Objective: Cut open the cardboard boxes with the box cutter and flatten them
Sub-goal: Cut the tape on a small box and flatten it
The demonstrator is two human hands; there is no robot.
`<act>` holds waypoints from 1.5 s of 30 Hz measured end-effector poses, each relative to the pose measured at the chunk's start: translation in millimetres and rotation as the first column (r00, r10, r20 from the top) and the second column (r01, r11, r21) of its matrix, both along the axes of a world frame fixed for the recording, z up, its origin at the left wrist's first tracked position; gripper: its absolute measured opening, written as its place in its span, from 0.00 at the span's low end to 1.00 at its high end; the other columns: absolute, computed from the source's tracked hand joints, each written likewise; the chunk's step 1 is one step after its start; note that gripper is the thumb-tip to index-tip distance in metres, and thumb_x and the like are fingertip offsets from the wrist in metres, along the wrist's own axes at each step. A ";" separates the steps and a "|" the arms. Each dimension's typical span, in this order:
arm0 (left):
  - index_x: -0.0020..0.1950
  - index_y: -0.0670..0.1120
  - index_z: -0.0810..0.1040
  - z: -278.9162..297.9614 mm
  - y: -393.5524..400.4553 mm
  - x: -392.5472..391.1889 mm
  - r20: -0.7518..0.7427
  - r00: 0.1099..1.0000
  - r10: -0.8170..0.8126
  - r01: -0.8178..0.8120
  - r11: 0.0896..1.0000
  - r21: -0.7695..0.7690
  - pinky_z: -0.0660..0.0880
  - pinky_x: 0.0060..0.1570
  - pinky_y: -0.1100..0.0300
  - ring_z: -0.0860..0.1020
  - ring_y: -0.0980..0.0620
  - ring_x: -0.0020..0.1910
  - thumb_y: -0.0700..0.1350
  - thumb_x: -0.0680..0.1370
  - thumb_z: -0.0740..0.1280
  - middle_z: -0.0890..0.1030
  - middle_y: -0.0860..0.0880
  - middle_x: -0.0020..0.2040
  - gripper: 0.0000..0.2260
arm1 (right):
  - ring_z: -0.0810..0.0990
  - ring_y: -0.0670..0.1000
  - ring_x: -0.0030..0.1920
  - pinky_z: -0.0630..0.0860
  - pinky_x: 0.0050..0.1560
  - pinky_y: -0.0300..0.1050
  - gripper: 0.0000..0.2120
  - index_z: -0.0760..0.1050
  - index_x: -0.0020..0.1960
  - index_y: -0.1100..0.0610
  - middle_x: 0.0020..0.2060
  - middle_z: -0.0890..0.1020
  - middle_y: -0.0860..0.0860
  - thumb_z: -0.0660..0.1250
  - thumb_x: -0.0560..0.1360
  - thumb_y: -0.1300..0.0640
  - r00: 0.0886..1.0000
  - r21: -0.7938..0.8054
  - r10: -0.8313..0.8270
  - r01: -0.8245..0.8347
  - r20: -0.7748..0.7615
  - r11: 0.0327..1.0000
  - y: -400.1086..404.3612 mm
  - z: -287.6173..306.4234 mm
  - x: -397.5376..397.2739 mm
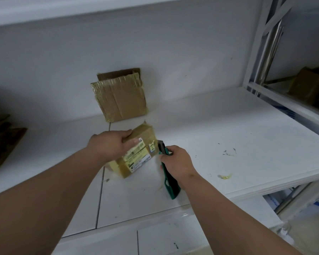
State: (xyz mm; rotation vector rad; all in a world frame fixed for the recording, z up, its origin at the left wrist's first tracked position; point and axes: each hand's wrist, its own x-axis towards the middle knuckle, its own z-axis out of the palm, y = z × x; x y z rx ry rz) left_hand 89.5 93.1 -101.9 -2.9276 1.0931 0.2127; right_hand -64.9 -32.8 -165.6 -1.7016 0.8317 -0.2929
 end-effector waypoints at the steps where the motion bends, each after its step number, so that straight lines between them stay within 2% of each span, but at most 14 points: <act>1: 0.77 0.61 0.59 -5.1 -7.0 -4.9 -0.041 0.999 0.012 -0.014 0.999 -0.044 0.71 0.60 0.55 0.74 0.48 0.65 0.73 0.74 0.52 0.74 0.52 0.69 0.34 | 0.84 0.57 0.45 0.81 0.52 0.54 0.13 0.76 0.60 0.59 0.39 0.83 0.54 0.62 0.76 0.63 1.000 0.035 -0.016 0.016 0.013 0.999 -0.6 -0.6 -1.3; 5: 0.79 0.56 0.55 -16.8 -17.8 -3.3 -0.127 0.992 -0.016 0.009 0.998 -0.057 0.70 0.59 0.55 0.72 0.44 0.65 0.67 0.78 0.52 0.69 0.44 0.70 0.31 | 0.83 0.53 0.39 0.82 0.49 0.52 0.22 0.66 0.71 0.54 0.46 0.83 0.56 0.63 0.78 0.61 0.999 0.076 -0.039 0.038 0.022 0.996 -4.2 -6.1 -5.3; 8: 0.80 0.56 0.52 -18.0 -16.1 1.1 -0.148 0.988 -0.034 0.037 0.999 0.013 0.64 0.68 0.50 0.66 0.44 0.72 0.68 0.79 0.47 0.62 0.46 0.76 0.32 | 0.81 0.50 0.32 0.81 0.41 0.46 0.17 0.69 0.65 0.54 0.37 0.81 0.52 0.65 0.77 0.62 0.995 0.119 -0.072 0.064 0.070 0.991 -4.7 -5.0 -7.3; 10: 0.80 0.57 0.48 -20.2 -14.9 0.6 -0.150 0.988 -0.041 0.050 0.997 0.059 0.54 0.74 0.41 0.59 0.44 0.76 0.68 0.79 0.44 0.56 0.48 0.79 0.31 | 0.80 0.49 0.29 0.80 0.36 0.44 0.13 0.73 0.59 0.53 0.35 0.81 0.51 0.66 0.77 0.63 0.990 0.153 -0.095 0.078 0.108 0.985 -5.3 -2.1 -6.6; 12: 0.80 0.56 0.46 -21.2 -15.4 -2.3 -0.128 0.991 -0.042 0.052 0.996 0.074 0.47 0.73 0.38 0.53 0.46 0.79 0.64 0.81 0.43 0.51 0.50 0.81 0.28 | 0.80 0.49 0.28 0.80 0.35 0.44 0.10 0.73 0.54 0.52 0.35 0.82 0.53 0.67 0.77 0.63 0.986 0.182 -0.108 0.083 0.129 0.980 -5.8 0.5 -5.3; 15: 0.80 0.56 0.44 -21.7 -15.0 -4.9 -0.121 0.991 -0.047 0.056 0.996 0.075 0.44 0.74 0.39 0.48 0.46 0.79 0.62 0.82 0.43 0.47 0.52 0.81 0.28 | 0.80 0.49 0.27 0.80 0.32 0.43 0.10 0.74 0.48 0.49 0.35 0.82 0.53 0.67 0.76 0.64 0.982 0.188 -0.123 0.094 0.145 0.978 -4.8 -1.5 -4.8; 20: 0.80 0.56 0.45 -21.8 -12.3 -4.2 -0.146 0.988 -0.052 0.063 0.995 0.077 0.42 0.74 0.39 0.48 0.47 0.79 0.62 0.82 0.43 0.47 0.53 0.81 0.27 | 0.79 0.51 0.27 0.81 0.35 0.48 0.11 0.74 0.43 0.48 0.34 0.81 0.55 0.68 0.76 0.64 0.967 0.247 -0.171 0.122 0.188 0.961 2.3 -3.6 -1.2; 23: 0.80 0.56 0.46 -19.6 -11.8 -6.5 -0.163 0.985 -0.055 0.067 0.995 0.072 0.41 0.74 0.40 0.50 0.48 0.79 0.61 0.82 0.44 0.47 0.53 0.81 0.27 | 0.83 0.56 0.35 0.83 0.43 0.57 0.08 0.76 0.47 0.50 0.37 0.82 0.55 0.69 0.74 0.63 0.959 0.239 -0.206 0.158 0.194 0.958 9.7 -5.0 8.0; 25: 0.80 0.56 0.46 -18.4 -11.7 -8.3 -0.169 0.984 -0.053 0.066 0.995 0.073 0.41 0.74 0.40 0.51 0.48 0.79 0.61 0.82 0.43 0.47 0.54 0.81 0.27 | 0.85 0.60 0.41 0.83 0.45 0.59 0.09 0.75 0.45 0.47 0.41 0.83 0.56 0.70 0.73 0.61 0.952 0.224 -0.234 0.189 0.195 0.956 14.7 -7.3 14.1; 28: 0.80 0.57 0.47 -17.6 -12.2 -10.9 -0.174 0.984 -0.046 0.058 0.996 0.069 0.41 0.74 0.40 0.52 0.47 0.79 0.61 0.82 0.43 0.48 0.54 0.81 0.26 | 0.85 0.61 0.44 0.83 0.46 0.59 0.11 0.74 0.43 0.46 0.43 0.84 0.58 0.69 0.74 0.62 0.940 0.280 -0.273 0.211 0.204 0.936 20.6 -11.2 18.3; 32: 0.80 0.57 0.48 -17.9 -12.7 -10.6 -0.175 0.984 -0.040 0.052 0.997 0.064 0.41 0.73 0.39 0.54 0.48 0.79 0.62 0.82 0.43 0.49 0.54 0.81 0.26 | 0.85 0.60 0.44 0.83 0.45 0.58 0.08 0.78 0.51 0.54 0.43 0.84 0.58 0.69 0.74 0.63 0.935 0.294 -0.277 0.206 0.224 0.933 28.6 -16.9 19.6; 36: 0.80 0.57 0.48 -17.6 -12.6 -9.1 -0.195 0.980 -0.043 0.054 0.997 0.053 0.41 0.74 0.39 0.54 0.48 0.79 0.62 0.82 0.43 0.50 0.55 0.80 0.27 | 0.85 0.60 0.43 0.83 0.44 0.58 0.10 0.76 0.43 0.48 0.41 0.84 0.57 0.68 0.73 0.64 0.933 0.280 -0.269 0.199 0.239 0.939 31.8 -19.7 19.6; 42: 0.80 0.58 0.49 -16.9 -13.2 -8.7 -0.220 0.975 -0.046 0.053 0.998 0.026 0.40 0.74 0.40 0.54 0.48 0.79 0.62 0.82 0.44 0.51 0.55 0.80 0.26 | 0.84 0.57 0.43 0.83 0.45 0.53 0.08 0.77 0.47 0.51 0.41 0.83 0.55 0.68 0.74 0.64 0.936 0.276 -0.260 0.192 0.237 0.942 36.1 -20.3 21.8; 45: 0.80 0.58 0.50 -15.9 -13.3 -8.2 -0.224 0.974 -0.041 0.044 0.999 0.008 0.41 0.74 0.40 0.53 0.49 0.79 0.62 0.82 0.45 0.51 0.55 0.80 0.26 | 0.83 0.56 0.43 0.82 0.44 0.50 0.08 0.80 0.46 0.53 0.41 0.83 0.54 0.68 0.72 0.64 0.958 0.230 -0.164 0.108 0.238 0.967 51.9 -18.0 24.8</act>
